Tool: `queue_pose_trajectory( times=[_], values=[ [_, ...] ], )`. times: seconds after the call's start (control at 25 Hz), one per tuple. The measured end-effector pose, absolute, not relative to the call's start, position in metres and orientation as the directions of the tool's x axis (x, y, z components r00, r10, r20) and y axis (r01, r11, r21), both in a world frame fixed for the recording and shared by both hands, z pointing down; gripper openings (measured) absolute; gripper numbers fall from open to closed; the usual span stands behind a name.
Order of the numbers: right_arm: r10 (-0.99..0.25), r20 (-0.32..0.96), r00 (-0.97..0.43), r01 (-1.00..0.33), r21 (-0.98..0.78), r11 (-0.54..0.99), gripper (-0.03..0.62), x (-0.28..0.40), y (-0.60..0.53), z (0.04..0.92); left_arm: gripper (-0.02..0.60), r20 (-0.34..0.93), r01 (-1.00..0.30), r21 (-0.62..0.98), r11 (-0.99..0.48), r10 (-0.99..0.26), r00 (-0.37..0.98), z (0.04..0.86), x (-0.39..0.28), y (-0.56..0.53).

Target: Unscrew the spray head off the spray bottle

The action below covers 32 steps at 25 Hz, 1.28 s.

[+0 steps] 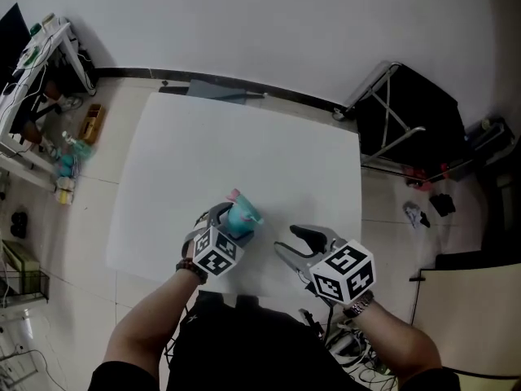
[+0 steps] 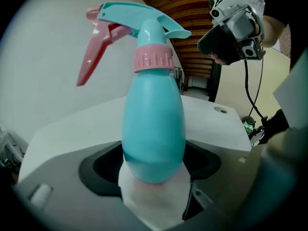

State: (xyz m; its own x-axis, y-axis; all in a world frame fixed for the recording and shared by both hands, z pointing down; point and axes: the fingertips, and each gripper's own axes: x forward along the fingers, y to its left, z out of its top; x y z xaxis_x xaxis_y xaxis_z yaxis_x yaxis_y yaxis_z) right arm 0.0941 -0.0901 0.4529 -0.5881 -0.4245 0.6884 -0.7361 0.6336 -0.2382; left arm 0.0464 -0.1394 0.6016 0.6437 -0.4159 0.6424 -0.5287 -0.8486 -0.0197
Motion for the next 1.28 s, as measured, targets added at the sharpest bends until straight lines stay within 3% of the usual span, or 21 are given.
queue_pose_trajectory(
  times=[0.24, 0.6, 0.72, 0.92, 1.04, 1.12, 1.28],
  values=[
    [-0.451, 0.670, -0.589, -0.737, -0.217, 0.640, 0.196, 0.093, -0.086, 0.456, 0.457, 0.663, -0.535, -0.026, -0.844, -0.415, 0.623, 0.600, 0.035, -0.128],
    [-0.484, 0.628, -0.609, -0.731, -0.207, 0.651, 0.198, 0.086, -0.089, 0.452, 0.436, 0.624, -0.599, -0.021, -0.801, -0.478, 0.617, 0.567, 0.013, -0.112],
    [-0.535, 0.591, -0.604, -0.748, -0.188, 0.637, 0.156, 0.083, -0.092, 0.447, 0.385, 0.577, -0.625, 0.009, -0.781, -0.506, 0.641, 0.542, 0.011, -0.108],
    [-0.622, 0.514, -0.591, -0.770, -0.129, 0.625, -0.008, 0.075, -0.092, 0.435, 0.252, 0.469, -0.638, 0.038, -0.769, -0.550, 0.691, 0.489, 0.016, -0.100],
    [-0.638, 0.484, -0.598, -0.769, -0.123, 0.627, -0.008, 0.068, -0.086, 0.431, 0.143, 0.420, -0.644, 0.078, -0.761, -0.561, 0.713, 0.465, 0.021, -0.095],
    [-0.636, 0.481, -0.604, -0.765, -0.126, 0.632, -0.008, 0.062, -0.081, 0.433, 0.032, 0.404, -0.647, 0.109, -0.754, -0.562, 0.722, 0.454, 0.023, -0.093],
    [-0.631, 0.473, -0.615, -0.759, -0.137, 0.637, -0.008, 0.050, -0.072, 0.436, 0.012, 0.382, -0.635, 0.195, -0.747, -0.539, 0.751, 0.443, 0.030, -0.086]
  ],
)
